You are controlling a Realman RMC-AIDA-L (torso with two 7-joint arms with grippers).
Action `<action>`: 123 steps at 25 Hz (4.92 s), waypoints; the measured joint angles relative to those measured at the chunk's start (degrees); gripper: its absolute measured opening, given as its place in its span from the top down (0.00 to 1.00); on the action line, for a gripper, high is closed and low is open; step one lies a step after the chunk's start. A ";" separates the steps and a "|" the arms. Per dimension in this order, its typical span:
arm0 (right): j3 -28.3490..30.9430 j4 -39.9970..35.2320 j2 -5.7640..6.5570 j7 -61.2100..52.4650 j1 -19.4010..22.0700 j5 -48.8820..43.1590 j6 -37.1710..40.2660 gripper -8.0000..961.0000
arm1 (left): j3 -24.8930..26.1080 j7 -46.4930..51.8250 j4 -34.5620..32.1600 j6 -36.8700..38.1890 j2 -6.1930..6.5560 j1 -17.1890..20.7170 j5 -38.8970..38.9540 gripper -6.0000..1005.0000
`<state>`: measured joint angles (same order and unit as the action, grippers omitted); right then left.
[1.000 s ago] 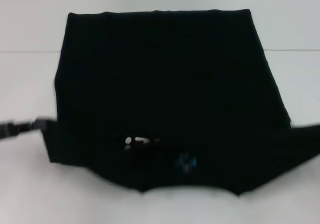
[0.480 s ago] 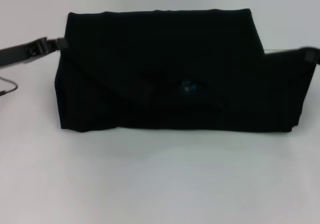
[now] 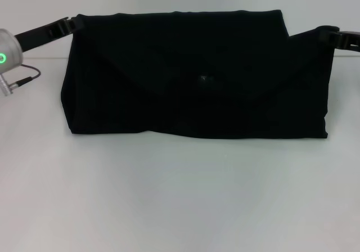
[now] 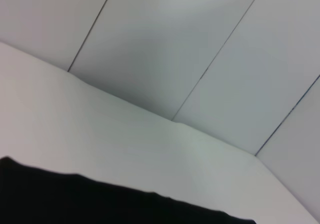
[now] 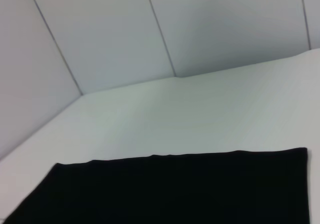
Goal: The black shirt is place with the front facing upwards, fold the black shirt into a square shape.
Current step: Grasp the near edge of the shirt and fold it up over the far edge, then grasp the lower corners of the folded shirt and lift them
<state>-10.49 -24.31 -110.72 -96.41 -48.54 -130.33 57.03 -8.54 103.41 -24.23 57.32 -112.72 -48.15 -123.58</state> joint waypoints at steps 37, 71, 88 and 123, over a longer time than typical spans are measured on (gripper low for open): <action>-5.32 3.70 -4.51 6.35 0.32 6.52 -14.51 0.37 | -1.01 -18.12 4.39 -15.89 -4.58 0.40 12.95 0.49; -12.84 -6.09 -1.26 -15.91 7.51 9.01 16.89 0.07 | -19.65 -14.27 -14.96 16.75 -2.99 19.81 2.56 0.14; -12.71 -5.29 -1.97 -16.27 7.33 9.75 14.50 0.08 | -30.50 -12.10 -11.30 -1.22 -3.88 15.12 -3.83 0.14; -12.00 -5.30 -2.14 -16.24 7.81 10.36 13.80 0.08 | -32.04 -10.62 -10.47 -3.70 -3.99 13.55 -5.81 0.38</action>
<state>-22.50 -29.62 -112.86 -112.66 -40.72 -119.96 70.84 -40.58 92.79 -34.69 53.62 -116.71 -34.60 -129.40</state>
